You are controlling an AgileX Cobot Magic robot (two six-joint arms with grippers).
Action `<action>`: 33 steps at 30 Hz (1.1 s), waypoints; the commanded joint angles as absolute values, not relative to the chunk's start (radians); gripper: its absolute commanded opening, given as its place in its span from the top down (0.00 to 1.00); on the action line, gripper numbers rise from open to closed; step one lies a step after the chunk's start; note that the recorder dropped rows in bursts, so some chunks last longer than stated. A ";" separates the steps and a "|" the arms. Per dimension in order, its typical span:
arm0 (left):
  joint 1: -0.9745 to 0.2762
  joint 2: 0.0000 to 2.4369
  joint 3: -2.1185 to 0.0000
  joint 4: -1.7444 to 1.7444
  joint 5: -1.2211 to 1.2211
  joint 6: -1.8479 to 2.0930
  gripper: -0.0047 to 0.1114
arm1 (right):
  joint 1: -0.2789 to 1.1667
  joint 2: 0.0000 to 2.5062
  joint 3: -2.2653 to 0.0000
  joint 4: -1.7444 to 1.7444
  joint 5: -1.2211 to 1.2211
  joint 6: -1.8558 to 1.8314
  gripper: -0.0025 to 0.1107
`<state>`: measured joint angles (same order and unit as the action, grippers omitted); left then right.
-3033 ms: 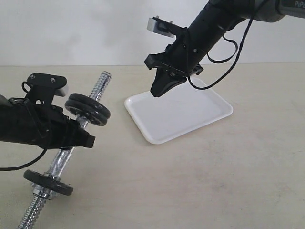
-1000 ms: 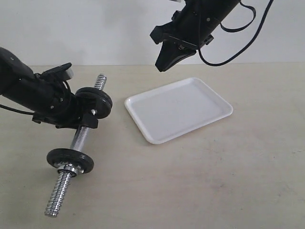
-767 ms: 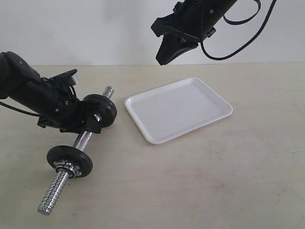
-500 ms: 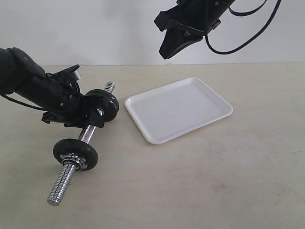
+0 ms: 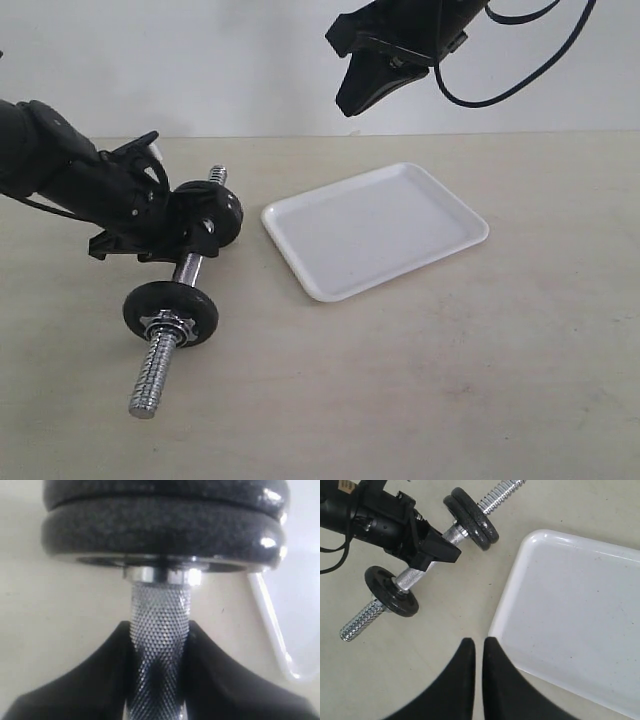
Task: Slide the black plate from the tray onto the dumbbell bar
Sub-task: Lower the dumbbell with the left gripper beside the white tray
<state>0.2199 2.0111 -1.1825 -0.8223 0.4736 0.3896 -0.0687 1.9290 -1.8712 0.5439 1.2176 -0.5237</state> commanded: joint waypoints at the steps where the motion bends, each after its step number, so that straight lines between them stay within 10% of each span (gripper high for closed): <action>1: 0.222 1.965 -1.222 -0.973 0.373 0.371 0.93 | -0.070 1.916 -1.876 0.536 1.221 -0.526 0.98; 33: 0.186 2.005 -1.222 -1.304 0.339 0.463 0.93 | -0.070 1.916 -1.876 0.538 1.221 -0.526 0.98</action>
<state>0.1915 2.0578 -1.1847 -1.2282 0.3434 0.4517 -0.0687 1.9290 -1.8712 0.5421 1.2176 -0.5237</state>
